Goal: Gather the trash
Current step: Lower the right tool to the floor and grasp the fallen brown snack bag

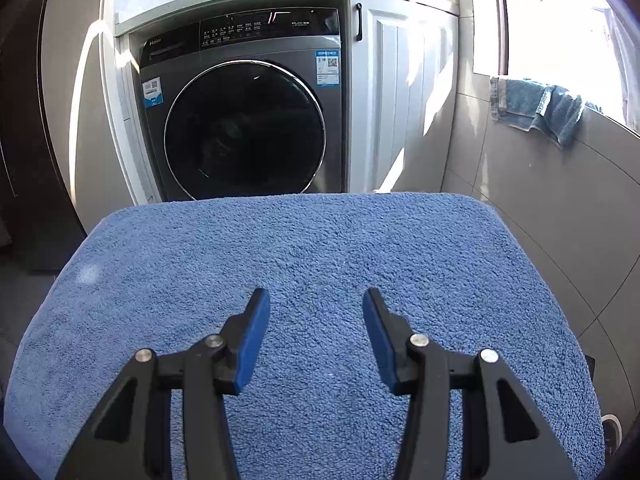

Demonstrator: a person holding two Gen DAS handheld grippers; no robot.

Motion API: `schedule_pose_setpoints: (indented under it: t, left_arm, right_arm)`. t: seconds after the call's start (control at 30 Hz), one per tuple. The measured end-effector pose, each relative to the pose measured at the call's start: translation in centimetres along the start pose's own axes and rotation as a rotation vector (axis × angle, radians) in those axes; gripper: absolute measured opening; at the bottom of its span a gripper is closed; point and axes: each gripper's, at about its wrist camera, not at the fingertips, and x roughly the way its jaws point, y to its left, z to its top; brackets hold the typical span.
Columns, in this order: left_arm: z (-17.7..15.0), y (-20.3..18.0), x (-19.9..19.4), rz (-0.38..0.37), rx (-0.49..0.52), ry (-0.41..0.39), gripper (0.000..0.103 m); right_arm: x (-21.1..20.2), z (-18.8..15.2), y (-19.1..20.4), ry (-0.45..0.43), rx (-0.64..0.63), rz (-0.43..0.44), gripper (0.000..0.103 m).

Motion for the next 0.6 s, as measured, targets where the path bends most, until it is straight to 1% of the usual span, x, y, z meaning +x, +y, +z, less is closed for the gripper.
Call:
schedule_pose_setpoints:
  t: [0.03,0.1,0.27,0.33,0.37,0.4,0.47,0.57,0.6]
  left_arm:
    - [-0.1,0.0,0.0,0.001,-0.002,0.001,0.046]
    - [-0.1,0.0,0.2,0.001,-0.006,0.010,0.048]
    - [-0.1,0.0,0.7,-0.012,-0.008,0.035,0.050]
    - [-0.2,0.0,0.7,-0.013,-0.008,0.037,0.050]
    - [-0.1,0.0,0.7,-0.013,-0.008,0.037,0.050]
    - [-0.1,0.0,0.8,-0.013,-0.007,0.039,0.051]
    - [-0.1,-0.1,1.0,-0.012,-0.002,0.048,0.051]
    - [-0.2,-0.2,1.1,-0.008,0.002,0.052,0.052]
    - [-0.2,-0.3,1.1,-0.007,0.003,0.052,0.052]
  right_arm:
    - [1.0,0.0,-0.5,-0.003,0.046,0.013,0.066]
    - [3.3,0.1,-1.2,-0.009,0.096,0.005,0.067]
    - [8.9,0.0,-3.5,0.021,0.200,0.037,0.067]
    - [11.1,-0.1,-4.0,0.054,0.226,0.047,0.067]
    - [12.0,-0.1,-4.3,0.065,0.233,0.033,0.067]
    - [12.7,-0.1,-4.5,0.068,0.242,0.021,0.067]
    - [14.1,-0.3,-5.1,0.081,0.271,0.039,0.067]
    - [15.8,-0.5,-5.5,0.106,0.280,0.026,0.067]
    - [16.3,-0.6,-5.5,0.120,0.278,0.029,0.061]
